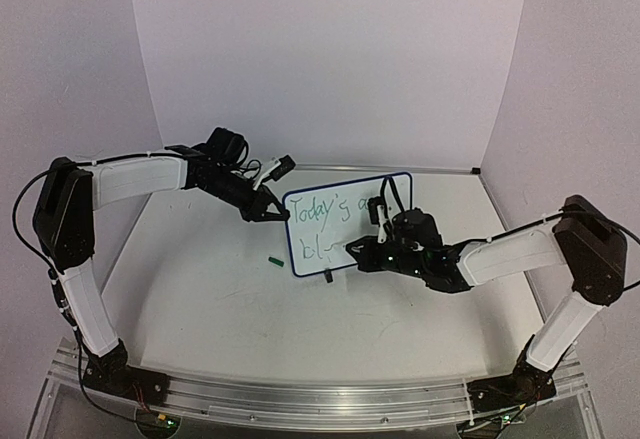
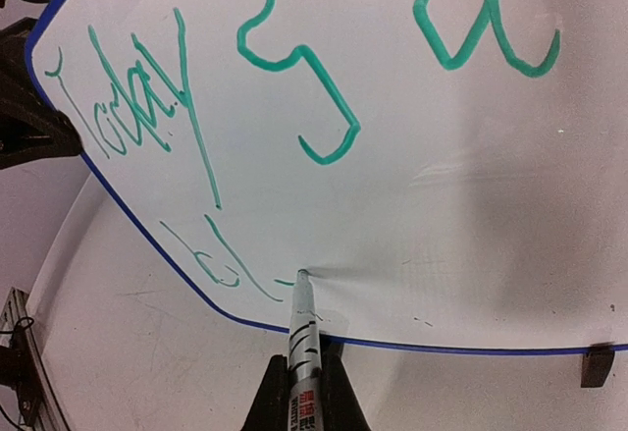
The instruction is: Write a sentence on the whiteboard
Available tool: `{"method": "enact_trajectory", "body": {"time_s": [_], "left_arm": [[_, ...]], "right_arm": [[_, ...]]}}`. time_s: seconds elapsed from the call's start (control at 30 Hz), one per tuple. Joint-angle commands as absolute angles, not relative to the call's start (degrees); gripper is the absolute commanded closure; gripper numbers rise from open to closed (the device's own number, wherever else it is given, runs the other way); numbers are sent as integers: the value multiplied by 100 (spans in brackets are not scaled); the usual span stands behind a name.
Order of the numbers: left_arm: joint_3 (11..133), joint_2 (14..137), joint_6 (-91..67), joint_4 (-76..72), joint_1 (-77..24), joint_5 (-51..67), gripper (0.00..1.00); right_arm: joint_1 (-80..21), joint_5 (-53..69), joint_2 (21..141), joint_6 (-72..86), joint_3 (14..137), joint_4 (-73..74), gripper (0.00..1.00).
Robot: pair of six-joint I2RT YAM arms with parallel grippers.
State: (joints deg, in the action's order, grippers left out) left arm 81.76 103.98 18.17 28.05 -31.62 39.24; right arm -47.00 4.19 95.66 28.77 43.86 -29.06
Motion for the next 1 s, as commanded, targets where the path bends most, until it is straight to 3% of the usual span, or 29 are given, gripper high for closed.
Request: {"method": "enact_trajectory", "body": {"time_s": [0.0,0.97], "left_arm": [[8208,10231,2008,2983,-3178,3625,100],[8209,10223,2004,2982,-3180,3627,100]], "right_arm": [[-4676,455,9421,2825,4635,-3037,100],[-4681,600,9899,3123,4321,-3125,100]]}}
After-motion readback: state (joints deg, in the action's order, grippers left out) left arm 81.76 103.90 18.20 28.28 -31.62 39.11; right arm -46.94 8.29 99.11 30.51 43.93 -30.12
